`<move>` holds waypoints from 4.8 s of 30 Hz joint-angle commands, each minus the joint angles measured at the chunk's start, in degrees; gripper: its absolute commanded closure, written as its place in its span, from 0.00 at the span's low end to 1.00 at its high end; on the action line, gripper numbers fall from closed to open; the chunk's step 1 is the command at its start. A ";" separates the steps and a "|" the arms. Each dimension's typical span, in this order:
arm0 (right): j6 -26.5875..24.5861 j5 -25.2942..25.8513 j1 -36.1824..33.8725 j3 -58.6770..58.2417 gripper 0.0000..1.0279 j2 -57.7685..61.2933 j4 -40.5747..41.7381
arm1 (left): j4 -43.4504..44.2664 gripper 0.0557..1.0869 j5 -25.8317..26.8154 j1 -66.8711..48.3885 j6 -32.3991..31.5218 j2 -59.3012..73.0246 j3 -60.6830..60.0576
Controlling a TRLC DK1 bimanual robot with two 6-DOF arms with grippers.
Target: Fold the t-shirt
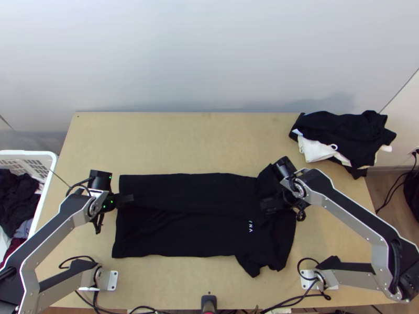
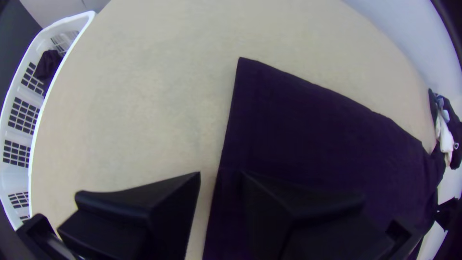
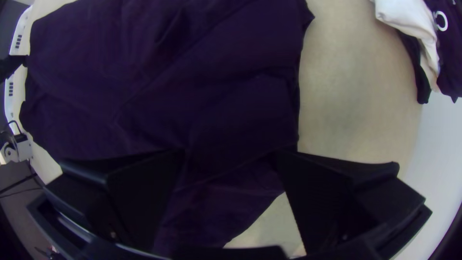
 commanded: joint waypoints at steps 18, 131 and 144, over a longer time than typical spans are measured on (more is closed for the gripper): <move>4.68 2.10 0.10 8.50 0.03 -4.97 -4.42 | -35.64 0.12 10.14 -5.12 8.38 -5.06 9.63; -4.37 -3.61 16.01 9.11 0.97 -6.02 -14.09 | -42.50 0.96 6.63 -3.10 15.76 -5.23 17.98; -7.71 -3.61 5.28 14.74 0.97 -1.37 -13.73 | -32.74 0.96 6.89 0.86 12.33 1.45 23.60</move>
